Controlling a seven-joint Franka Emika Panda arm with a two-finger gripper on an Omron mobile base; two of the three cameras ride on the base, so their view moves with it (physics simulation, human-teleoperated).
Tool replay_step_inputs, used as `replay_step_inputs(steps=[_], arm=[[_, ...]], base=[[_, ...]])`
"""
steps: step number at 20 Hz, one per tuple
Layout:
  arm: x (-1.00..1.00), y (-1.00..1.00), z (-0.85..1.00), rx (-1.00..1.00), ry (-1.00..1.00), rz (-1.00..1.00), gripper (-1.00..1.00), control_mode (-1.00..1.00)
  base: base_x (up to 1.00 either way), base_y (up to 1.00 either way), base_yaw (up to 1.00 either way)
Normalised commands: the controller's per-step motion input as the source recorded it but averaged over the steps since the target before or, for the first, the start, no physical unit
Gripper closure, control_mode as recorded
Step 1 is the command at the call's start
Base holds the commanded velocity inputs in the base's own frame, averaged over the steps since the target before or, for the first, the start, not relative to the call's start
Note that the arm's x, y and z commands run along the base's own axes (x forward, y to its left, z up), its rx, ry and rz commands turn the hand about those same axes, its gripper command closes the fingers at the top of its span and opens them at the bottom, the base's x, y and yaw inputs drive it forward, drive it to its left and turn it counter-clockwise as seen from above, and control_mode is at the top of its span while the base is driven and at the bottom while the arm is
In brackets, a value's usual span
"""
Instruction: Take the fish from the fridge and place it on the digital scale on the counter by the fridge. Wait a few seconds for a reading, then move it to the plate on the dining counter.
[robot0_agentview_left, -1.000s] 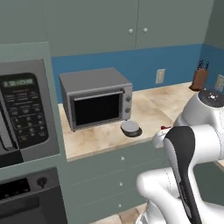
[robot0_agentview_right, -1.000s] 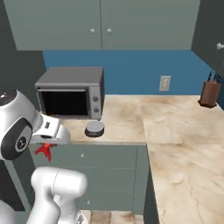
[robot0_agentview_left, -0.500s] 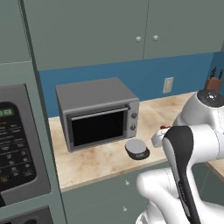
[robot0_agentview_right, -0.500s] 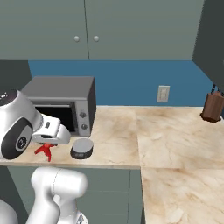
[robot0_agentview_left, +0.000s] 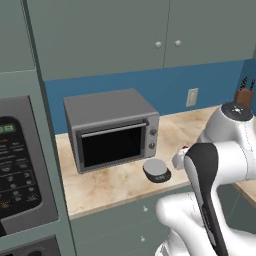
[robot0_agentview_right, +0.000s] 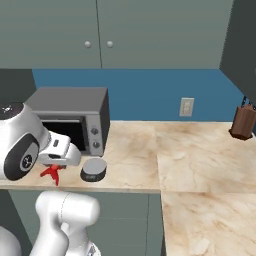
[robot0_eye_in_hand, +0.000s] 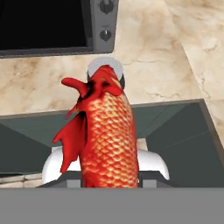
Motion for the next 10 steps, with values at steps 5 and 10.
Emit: replay_step_inputs(steps=[5,10], arm=[[0.32,0.0,-0.45,0.0,0.24,0.0,1.0,-1.0],[0.27,0.0,-0.49,0.02,0.1,0.0,1.0,-1.0]], base=[[0.0,0.0,0.0],[0.0,0.0,0.0]])
